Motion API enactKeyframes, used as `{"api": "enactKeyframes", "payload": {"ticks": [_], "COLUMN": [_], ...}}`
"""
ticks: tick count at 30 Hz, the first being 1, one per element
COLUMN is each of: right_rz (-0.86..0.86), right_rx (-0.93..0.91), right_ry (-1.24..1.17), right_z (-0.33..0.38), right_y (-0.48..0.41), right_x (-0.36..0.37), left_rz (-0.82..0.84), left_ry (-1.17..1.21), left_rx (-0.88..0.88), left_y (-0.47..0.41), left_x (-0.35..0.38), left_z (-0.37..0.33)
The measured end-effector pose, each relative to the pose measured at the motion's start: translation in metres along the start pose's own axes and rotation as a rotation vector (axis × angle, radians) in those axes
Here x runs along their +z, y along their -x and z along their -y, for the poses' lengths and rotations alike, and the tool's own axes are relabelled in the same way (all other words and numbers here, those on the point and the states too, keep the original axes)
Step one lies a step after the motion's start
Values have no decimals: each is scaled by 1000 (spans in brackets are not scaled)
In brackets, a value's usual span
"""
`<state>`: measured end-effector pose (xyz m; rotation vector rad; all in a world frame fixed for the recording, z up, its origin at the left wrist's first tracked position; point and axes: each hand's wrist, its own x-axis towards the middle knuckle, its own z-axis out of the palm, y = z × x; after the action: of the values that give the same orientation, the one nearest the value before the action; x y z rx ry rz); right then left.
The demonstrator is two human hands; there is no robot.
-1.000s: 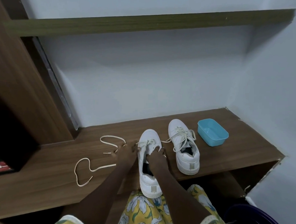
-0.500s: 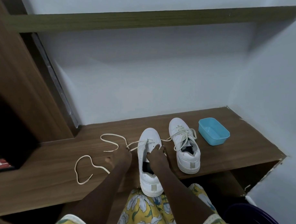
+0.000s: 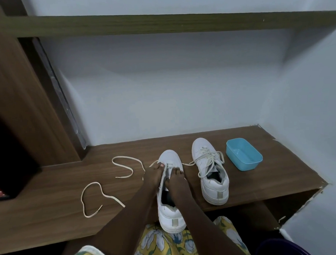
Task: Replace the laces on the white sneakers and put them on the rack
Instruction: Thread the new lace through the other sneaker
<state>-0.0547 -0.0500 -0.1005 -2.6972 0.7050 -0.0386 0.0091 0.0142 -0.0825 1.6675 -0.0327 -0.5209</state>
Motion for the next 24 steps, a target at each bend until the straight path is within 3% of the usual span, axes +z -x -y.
{"api": "enactKeyframes", "payload": {"ticks": [2, 8, 12, 17, 21, 24], "right_rz": [-10, 11, 28, 36, -163, -228], "right_rx": [-16, -16, -31, -67, -53, -55], "right_ry": [4, 5, 23, 57, -122, -398], "right_z": [0, -1, 1, 3, 14, 37], "right_y": [2, 0, 7, 11, 13, 8], "right_x": [1, -2, -9, -18, -54, -87], "left_rz": [-2, -109, -276, -219, -188, -147], "left_ry": [225, 456, 535, 606, 578, 459], "left_rx": [-90, -146, -56, 113, 228, 291], "left_y": [-4, -2, -5, 17, 22, 29], "left_x": [3, 1, -8, -20, -25, -24], "left_z": [-4, -9, -26, -66, -90, -104]}}
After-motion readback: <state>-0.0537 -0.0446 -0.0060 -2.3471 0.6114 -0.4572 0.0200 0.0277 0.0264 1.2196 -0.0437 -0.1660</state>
